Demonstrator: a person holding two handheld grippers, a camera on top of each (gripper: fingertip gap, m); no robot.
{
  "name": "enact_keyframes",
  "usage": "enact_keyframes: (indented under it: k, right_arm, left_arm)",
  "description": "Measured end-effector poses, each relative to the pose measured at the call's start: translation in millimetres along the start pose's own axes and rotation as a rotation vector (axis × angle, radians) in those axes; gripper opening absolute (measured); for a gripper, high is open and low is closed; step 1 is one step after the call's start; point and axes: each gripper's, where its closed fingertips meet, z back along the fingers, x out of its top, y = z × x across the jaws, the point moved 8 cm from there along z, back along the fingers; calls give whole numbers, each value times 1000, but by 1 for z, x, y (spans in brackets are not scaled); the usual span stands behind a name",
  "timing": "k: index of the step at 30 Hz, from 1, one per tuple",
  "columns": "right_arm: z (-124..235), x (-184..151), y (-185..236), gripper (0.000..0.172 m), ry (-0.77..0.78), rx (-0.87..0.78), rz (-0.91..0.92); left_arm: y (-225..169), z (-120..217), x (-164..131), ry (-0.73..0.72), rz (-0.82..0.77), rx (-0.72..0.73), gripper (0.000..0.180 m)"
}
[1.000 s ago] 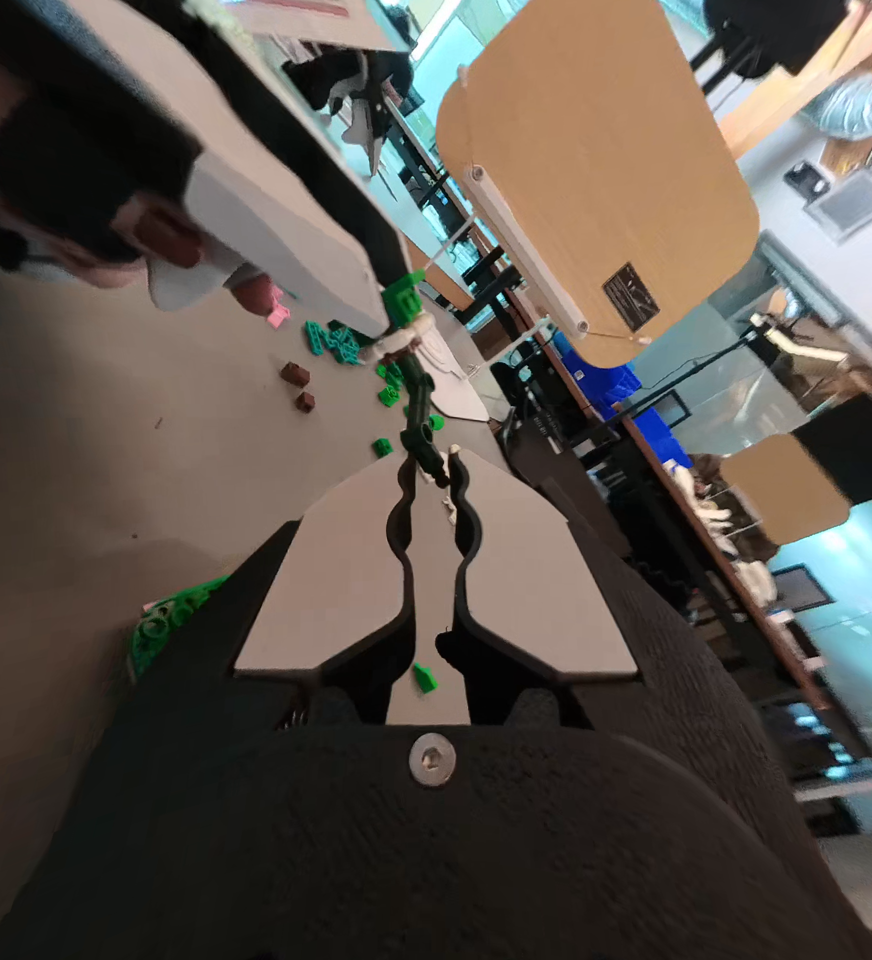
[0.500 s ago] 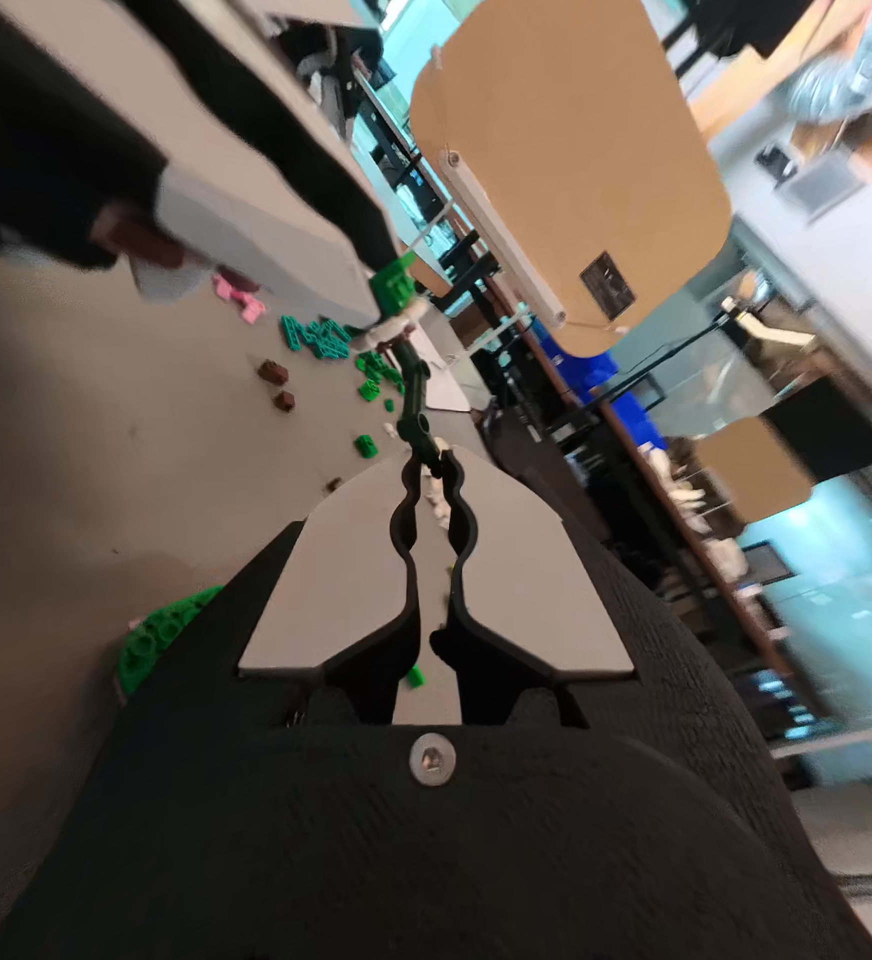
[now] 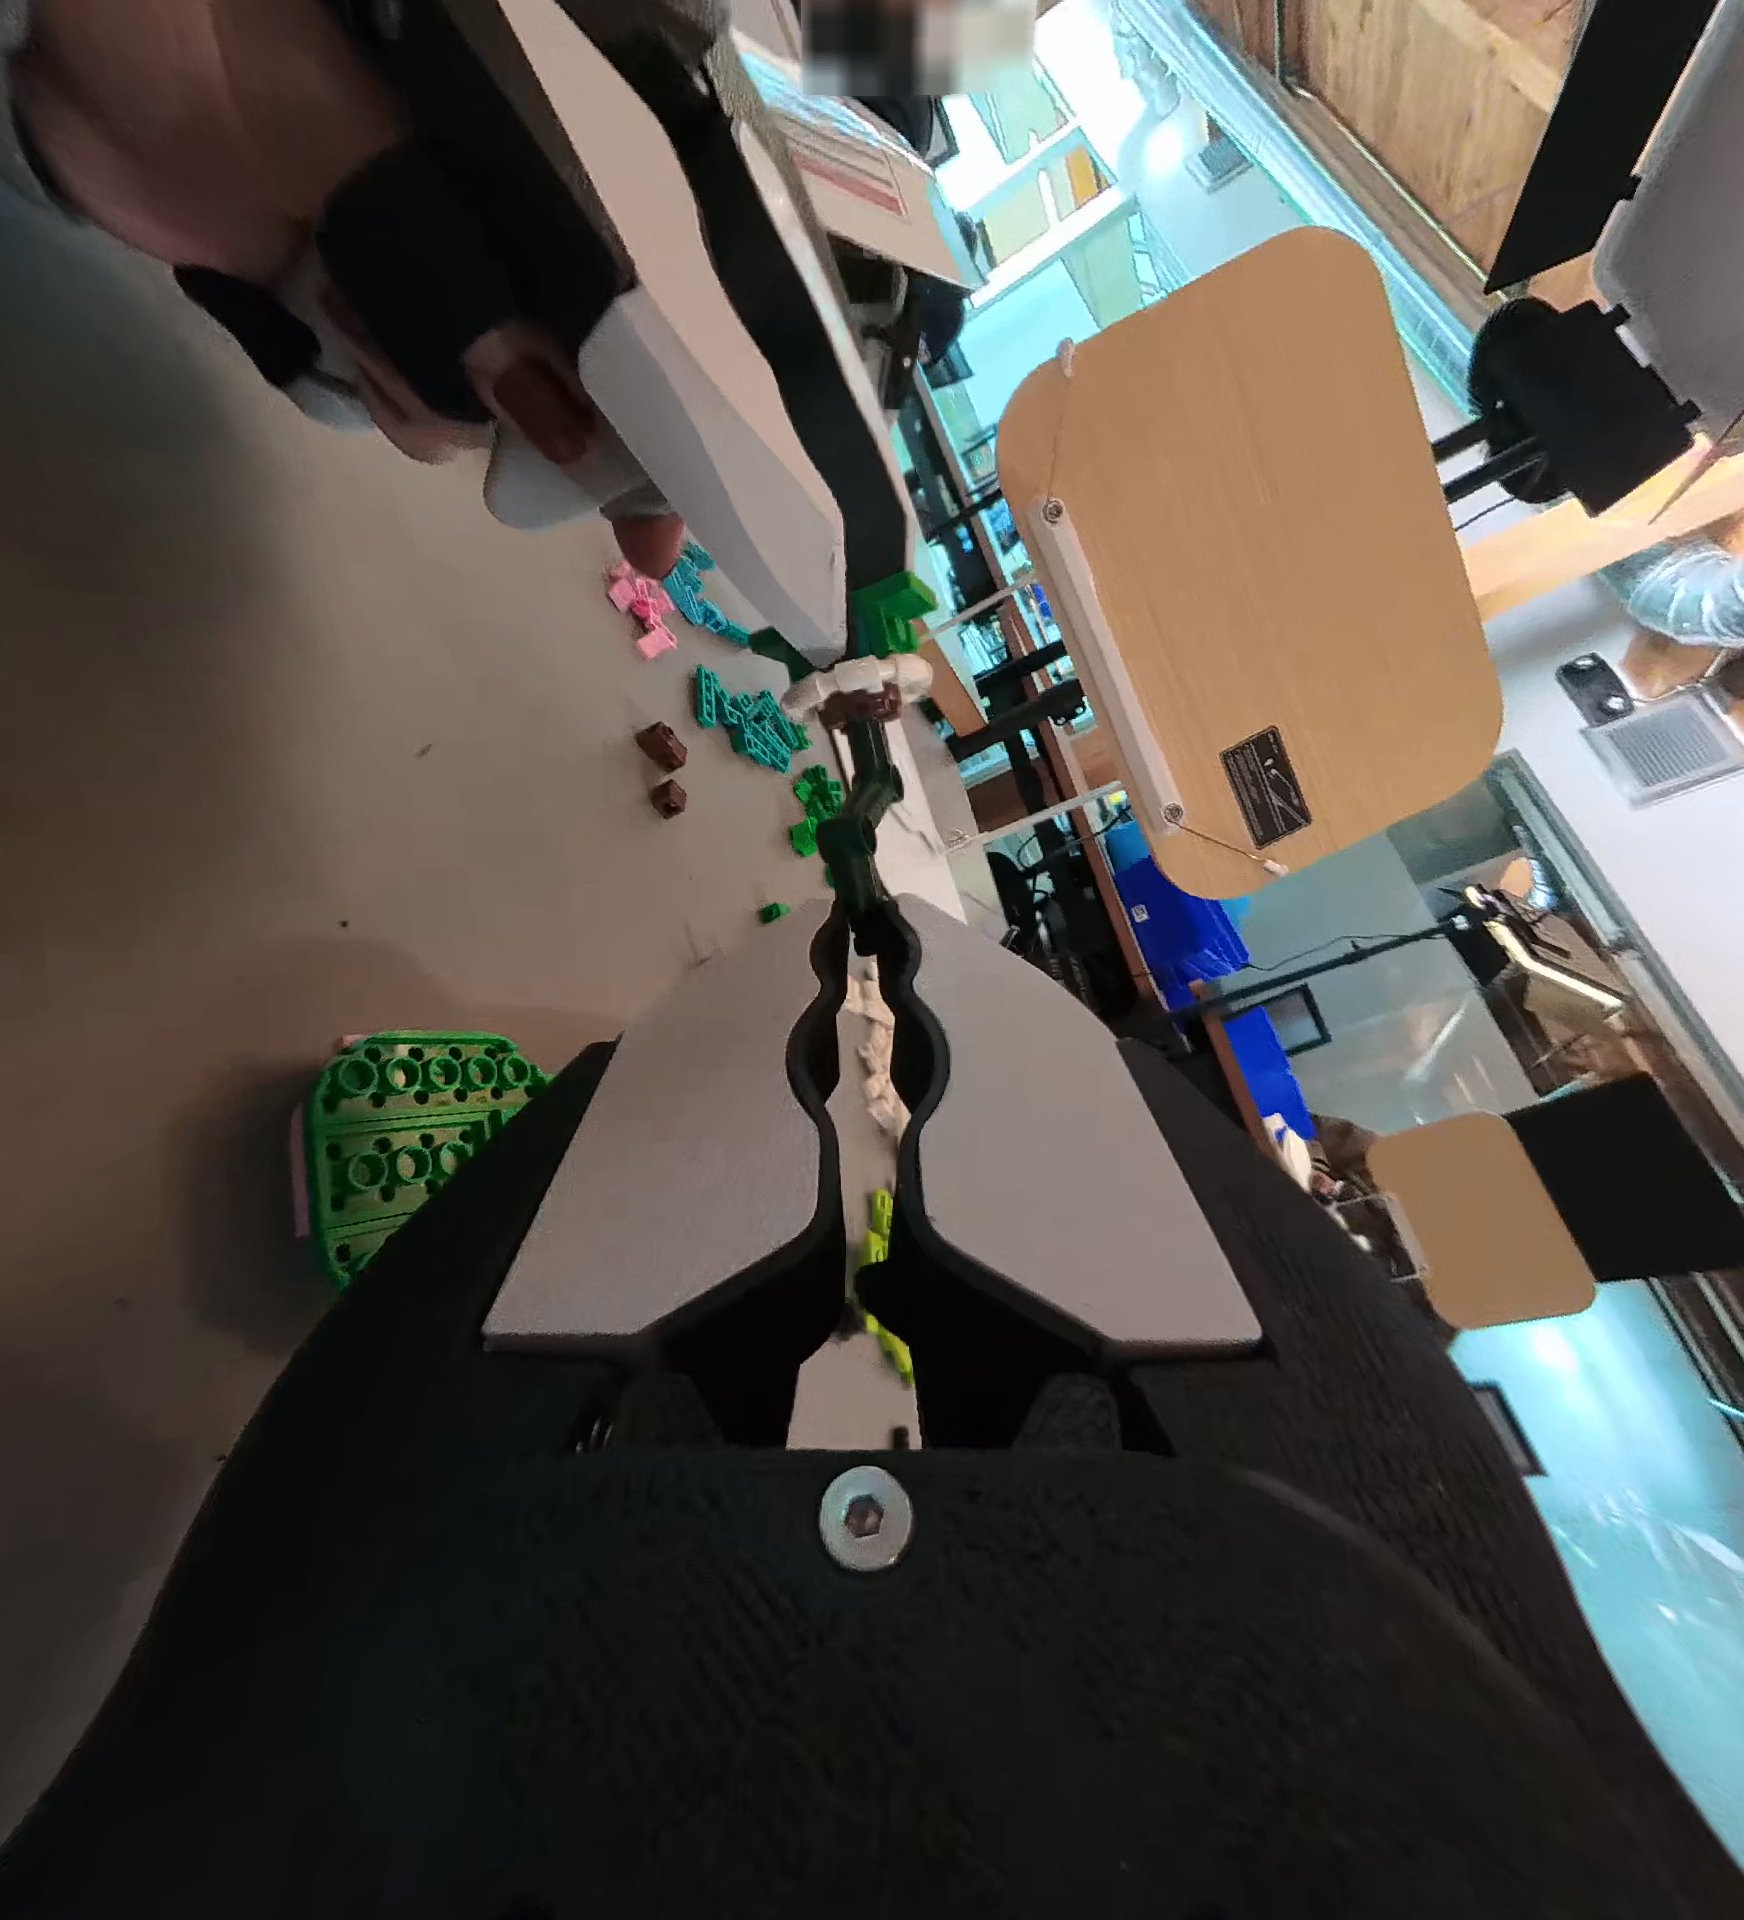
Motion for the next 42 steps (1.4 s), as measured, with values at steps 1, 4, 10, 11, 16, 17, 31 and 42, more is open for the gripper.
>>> enact_keyframes:
  k: [1,4,10,11,16,17,31,42]
  right_arm:
    - [0,0,0,4,-3,4,-13]
    - [1,-1,-1,5,-20,21,-51]
    - [6,2,-3,5,-98,77,-146]
    - [6,2,-3,5,-107,93,-162]
    - [3,-2,2,5,-77,136,-180]
    - [3,-2,3,5,-73,140,-185]
    - [0,4,12,5,-89,230,-206]
    - [-9,5,19,8,45,140,-71]
  left_arm:
    - [1,0,0,-2,21,-14,17]
    - [4,1,-2,-28,123,-86,16]
    - [8,6,-4,-111,319,-288,16]
    - [8,7,-5,-108,335,-306,16]
    - [10,5,-9,-71,347,-254,19]
    - [10,5,-8,-59,271,-204,27]
    - [-15,-20,-5,240,-486,-180,43]
    - [-14,-34,-15,371,-605,-111,40]
